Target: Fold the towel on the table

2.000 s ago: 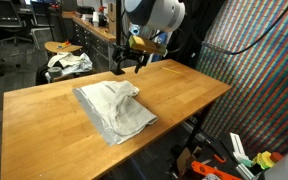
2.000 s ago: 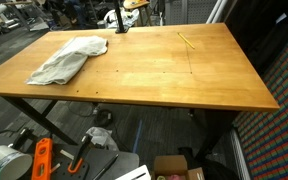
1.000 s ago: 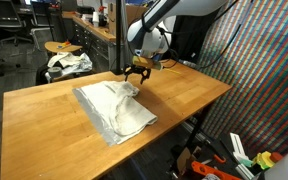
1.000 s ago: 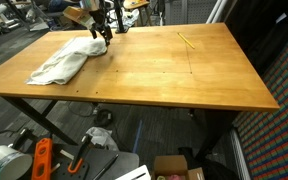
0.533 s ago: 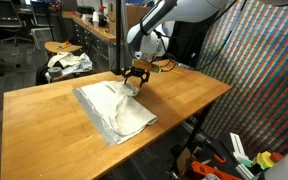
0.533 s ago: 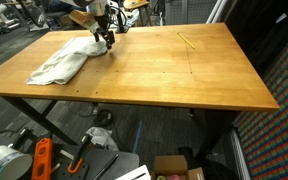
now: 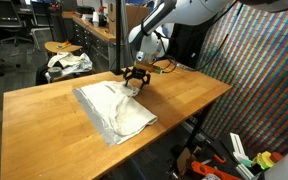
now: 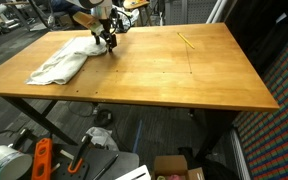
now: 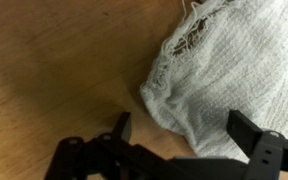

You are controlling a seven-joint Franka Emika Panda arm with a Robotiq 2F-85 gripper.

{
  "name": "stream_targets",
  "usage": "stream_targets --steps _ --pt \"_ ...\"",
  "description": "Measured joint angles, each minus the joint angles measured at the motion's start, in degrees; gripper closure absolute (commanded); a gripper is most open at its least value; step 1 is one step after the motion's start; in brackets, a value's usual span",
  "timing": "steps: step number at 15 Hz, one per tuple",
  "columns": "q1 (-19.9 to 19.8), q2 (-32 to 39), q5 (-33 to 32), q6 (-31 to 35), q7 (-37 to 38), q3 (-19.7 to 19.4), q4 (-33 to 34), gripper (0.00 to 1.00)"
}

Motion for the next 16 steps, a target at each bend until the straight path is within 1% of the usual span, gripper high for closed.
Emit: stream_targets --steps 1,2,5,8,9,12,14,16 --pt "-0.2 0.1 0.2 -0.5 -0.6 0.2 0.2 0.26" --pt "-0.5 0.1 0.7 -1.0 -1.3 0.5 0.3 0.32" --pt "-1.2 0.1 2.4 -2.5 -3.5 1.3 0.5 0.58" --pt "-1.9 0.2 4.6 -4.1 -5.3 2.3 0.5 0.80" --pt "-2.0 0.2 5.3 -4.4 -5.8 2.4 0.5 0.85" --pt "-2.2 0.4 6.4 -5.1 -6.4 2.5 0.5 0.90" --pt "-2.3 0.4 6.7 -5.1 -6.4 2.5 0.6 0.85" --pt "-2.3 0.2 6.7 -5.1 -6.3 2.4 0.7 0.85"
